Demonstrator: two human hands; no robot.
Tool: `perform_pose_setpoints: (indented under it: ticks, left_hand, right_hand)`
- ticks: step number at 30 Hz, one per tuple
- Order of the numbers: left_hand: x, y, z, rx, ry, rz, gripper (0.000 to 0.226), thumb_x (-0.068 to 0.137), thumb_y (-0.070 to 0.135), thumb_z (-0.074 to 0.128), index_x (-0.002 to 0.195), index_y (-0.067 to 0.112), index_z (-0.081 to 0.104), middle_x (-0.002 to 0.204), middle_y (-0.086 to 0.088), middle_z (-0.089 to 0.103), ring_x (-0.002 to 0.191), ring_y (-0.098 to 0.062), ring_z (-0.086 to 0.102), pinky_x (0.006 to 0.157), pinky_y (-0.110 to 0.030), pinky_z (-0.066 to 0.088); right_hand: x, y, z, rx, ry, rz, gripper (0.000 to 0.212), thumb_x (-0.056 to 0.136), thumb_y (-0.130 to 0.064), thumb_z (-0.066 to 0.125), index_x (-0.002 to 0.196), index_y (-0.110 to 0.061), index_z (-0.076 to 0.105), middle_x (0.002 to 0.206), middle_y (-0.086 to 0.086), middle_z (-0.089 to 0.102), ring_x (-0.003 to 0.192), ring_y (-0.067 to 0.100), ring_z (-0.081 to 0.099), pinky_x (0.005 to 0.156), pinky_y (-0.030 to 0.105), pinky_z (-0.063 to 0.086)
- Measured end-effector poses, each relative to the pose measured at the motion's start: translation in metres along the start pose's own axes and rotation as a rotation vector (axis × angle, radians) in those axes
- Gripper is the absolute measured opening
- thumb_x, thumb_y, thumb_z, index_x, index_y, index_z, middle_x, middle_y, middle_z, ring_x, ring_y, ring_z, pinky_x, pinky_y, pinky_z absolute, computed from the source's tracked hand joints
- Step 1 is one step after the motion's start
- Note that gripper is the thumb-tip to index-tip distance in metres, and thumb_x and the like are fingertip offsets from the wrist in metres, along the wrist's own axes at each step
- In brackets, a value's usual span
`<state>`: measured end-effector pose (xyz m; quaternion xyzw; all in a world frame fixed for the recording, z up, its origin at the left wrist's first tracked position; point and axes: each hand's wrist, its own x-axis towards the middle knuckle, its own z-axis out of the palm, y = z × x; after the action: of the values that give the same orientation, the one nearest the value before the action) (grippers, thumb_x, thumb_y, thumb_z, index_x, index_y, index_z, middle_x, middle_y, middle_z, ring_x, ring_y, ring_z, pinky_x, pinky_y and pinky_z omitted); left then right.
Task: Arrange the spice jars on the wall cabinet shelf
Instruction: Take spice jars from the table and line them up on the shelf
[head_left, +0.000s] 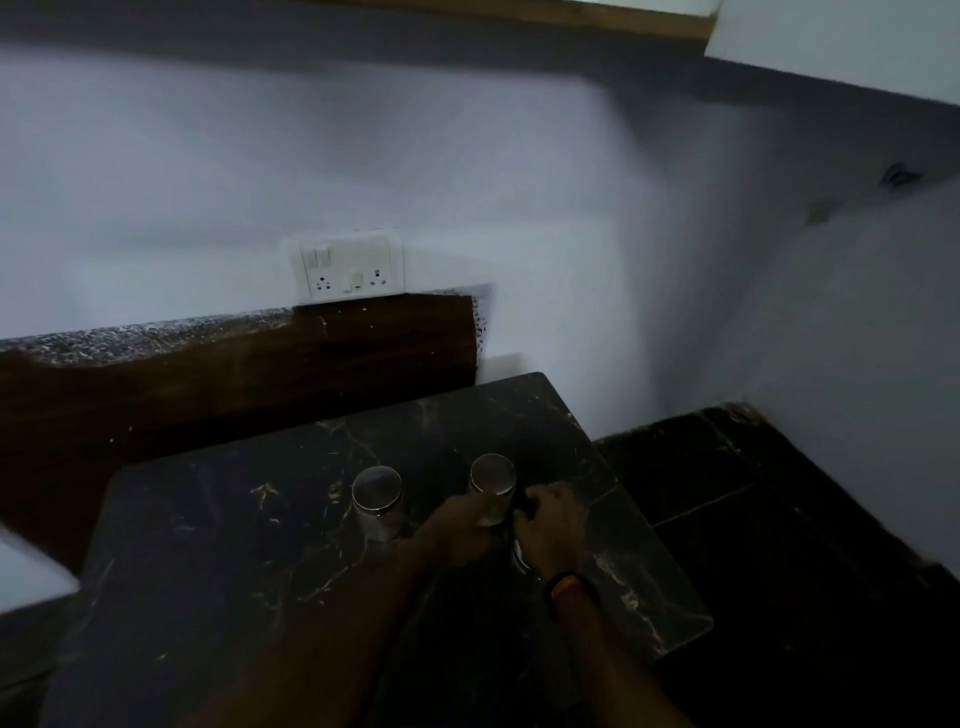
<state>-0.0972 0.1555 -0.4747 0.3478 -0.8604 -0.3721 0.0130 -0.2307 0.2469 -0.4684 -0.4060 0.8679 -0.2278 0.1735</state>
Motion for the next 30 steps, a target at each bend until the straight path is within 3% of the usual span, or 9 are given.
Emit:
perform_pose_setpoints:
  ticks: [4, 9, 12, 16, 22, 24, 27, 30]
  left_hand:
    - [-0.006, -0.004, 0.018, -0.051, -0.050, -0.020, 0.040, 0.096, 0.021, 0.058, 0.135, 0.019, 0.052, 0.129, -0.003, 0.062, 0.115, -0.016, 0.061, 0.091, -0.023, 0.045]
    - [-0.014, -0.005, 0.035, -0.030, -0.051, -0.008, 0.034, 0.098, 0.020, 0.055, 0.131, 0.015, 0.056, 0.128, -0.006, 0.063, 0.117, -0.020, 0.061, 0.101, -0.034, 0.049]
    - [-0.017, -0.005, 0.038, -0.013, -0.045, 0.021, 0.035, 0.099, 0.021, 0.054, 0.133, 0.013, 0.056, 0.130, -0.006, 0.062, 0.118, -0.021, 0.060, 0.099, -0.028, 0.046]
    - [-0.019, -0.006, 0.036, -0.027, -0.047, 0.020, 0.036, 0.098, 0.019, 0.055, 0.133, 0.009, 0.057, 0.129, -0.009, 0.063, 0.117, -0.023, 0.062, 0.101, -0.035, 0.048]
    - [-0.021, -0.015, 0.037, -0.173, 0.003, -0.120, 0.042, 0.093, 0.003, 0.056, 0.134, 0.012, 0.058, 0.133, -0.006, 0.062, 0.123, -0.019, 0.058, 0.105, -0.034, 0.046]
    - [-0.022, -0.018, 0.039, -0.292, 0.025, -0.195, 0.039, 0.093, 0.000, 0.054, 0.130, 0.012, 0.060, 0.127, -0.006, 0.065, 0.115, -0.018, 0.062, 0.097, -0.032, 0.052]
    - [-0.025, -0.020, 0.040, -0.476, 0.084, -0.277, 0.025, 0.096, 0.005, 0.055, 0.112, 0.023, 0.063, 0.114, -0.002, 0.068, 0.092, -0.008, 0.065, 0.073, -0.018, 0.051]
    - [-0.031, -0.023, 0.042, -0.718, 0.146, -0.392, 0.022, 0.097, 0.008, 0.055, 0.102, 0.028, 0.061, 0.104, -0.004, 0.068, 0.084, -0.012, 0.065, 0.067, -0.022, 0.052]
  right_hand:
    - [-0.011, 0.011, 0.023, -0.010, 0.016, 0.121, 0.061, 0.090, -0.039, 0.067, 0.146, -0.027, 0.047, 0.156, 0.008, 0.032, 0.144, 0.029, 0.031, 0.117, 0.048, 0.035]
    - [-0.020, 0.025, 0.050, -0.102, 0.028, 0.203, 0.077, 0.084, -0.062, 0.064, 0.151, -0.034, 0.037, 0.158, 0.009, 0.022, 0.144, 0.035, 0.025, 0.116, 0.053, 0.030]
    - [-0.023, 0.032, 0.061, -0.087, 0.037, 0.199, 0.084, 0.079, -0.060, 0.071, 0.152, -0.037, 0.035, 0.158, 0.009, 0.018, 0.143, 0.038, 0.024, 0.114, 0.056, 0.033]
    - [-0.023, 0.037, 0.068, -0.051, 0.065, 0.200, 0.087, 0.076, -0.052, 0.079, 0.151, -0.037, 0.038, 0.157, 0.011, 0.014, 0.141, 0.040, 0.026, 0.113, 0.056, 0.037]
    - [-0.025, 0.040, 0.072, -0.027, 0.132, 0.197, 0.083, 0.074, -0.049, 0.079, 0.148, -0.037, 0.043, 0.154, 0.012, 0.021, 0.138, 0.040, 0.032, 0.109, 0.057, 0.040]
    - [-0.026, 0.038, 0.072, -0.033, 0.141, 0.224, 0.082, 0.075, -0.049, 0.078, 0.148, -0.037, 0.044, 0.153, 0.012, 0.025, 0.136, 0.039, 0.033, 0.107, 0.055, 0.040]
    - [-0.030, 0.034, 0.070, -0.043, 0.129, 0.193, 0.082, 0.075, -0.053, 0.076, 0.148, -0.037, 0.042, 0.154, 0.011, 0.028, 0.138, 0.037, 0.032, 0.108, 0.056, 0.038]
    - [-0.033, 0.030, 0.067, 0.041, 0.151, 0.092, 0.079, 0.074, -0.044, 0.081, 0.145, -0.028, 0.051, 0.149, 0.011, 0.038, 0.134, 0.035, 0.040, 0.106, 0.052, 0.040]
